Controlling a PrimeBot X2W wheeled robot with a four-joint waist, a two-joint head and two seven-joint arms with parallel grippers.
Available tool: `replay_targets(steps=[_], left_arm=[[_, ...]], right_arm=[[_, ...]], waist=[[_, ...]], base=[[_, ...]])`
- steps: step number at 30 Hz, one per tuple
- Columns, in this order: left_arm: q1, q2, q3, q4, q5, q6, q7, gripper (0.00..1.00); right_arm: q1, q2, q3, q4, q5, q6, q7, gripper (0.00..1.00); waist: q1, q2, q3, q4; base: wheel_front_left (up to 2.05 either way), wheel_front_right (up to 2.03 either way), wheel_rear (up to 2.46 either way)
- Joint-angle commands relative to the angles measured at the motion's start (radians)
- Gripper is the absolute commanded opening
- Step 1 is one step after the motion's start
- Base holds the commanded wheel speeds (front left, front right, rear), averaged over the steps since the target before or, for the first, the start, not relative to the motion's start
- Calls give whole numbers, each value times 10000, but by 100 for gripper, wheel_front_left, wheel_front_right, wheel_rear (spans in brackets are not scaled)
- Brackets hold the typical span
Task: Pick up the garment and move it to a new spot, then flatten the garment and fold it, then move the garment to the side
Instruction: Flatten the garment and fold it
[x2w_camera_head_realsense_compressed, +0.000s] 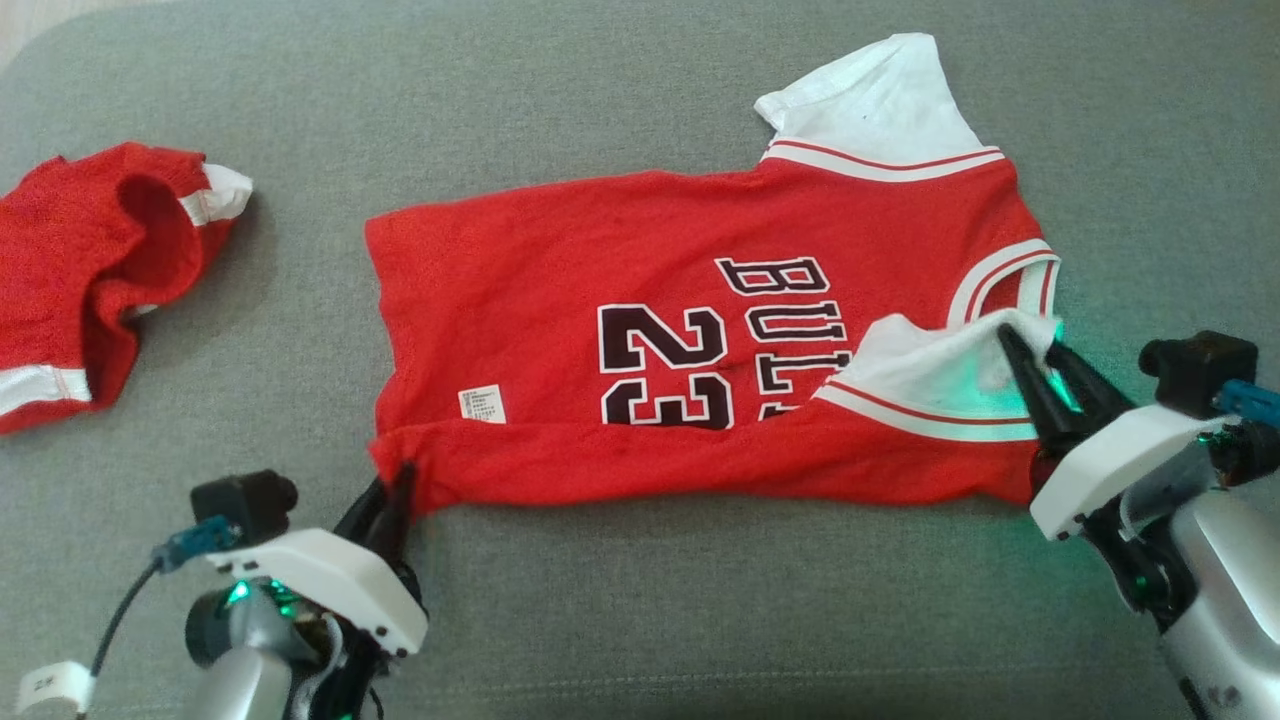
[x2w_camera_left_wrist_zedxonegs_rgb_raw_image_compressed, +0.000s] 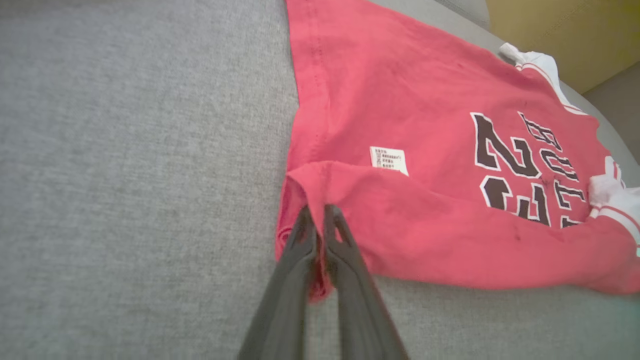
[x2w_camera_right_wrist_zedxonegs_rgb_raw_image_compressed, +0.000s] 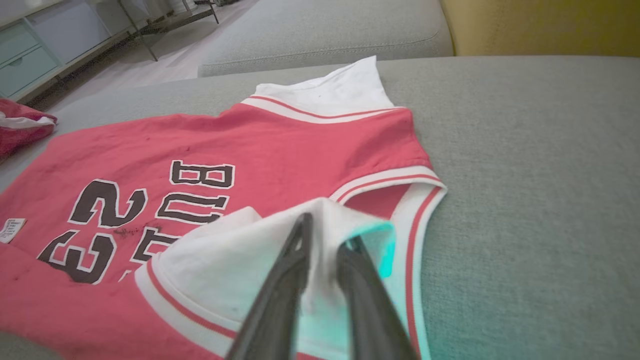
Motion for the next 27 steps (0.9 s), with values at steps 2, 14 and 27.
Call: replay_targets(steps=[2, 14, 27], left_arm=[[-348, -11, 229, -85, -42, -62, -110, 100], [-206, -89, 349, -417, 1401, 815, -2814, 100], [610, 138, 112, -672, 2797, 1467, -3673, 100]], right_arm=[[-297, -78, 171, 70, 142, -7, -364, 100], [718, 922, -1866, -520, -1740, -7, -1961, 100], [3590, 2499, -3275, -3208, -3643, -7, -904, 100]], waist=[[0, 0, -37, 16], [0, 0, -773, -255], [0, 0, -1716, -405]], base=[[0, 0, 0], [0, 0, 0], [0, 0, 0]])
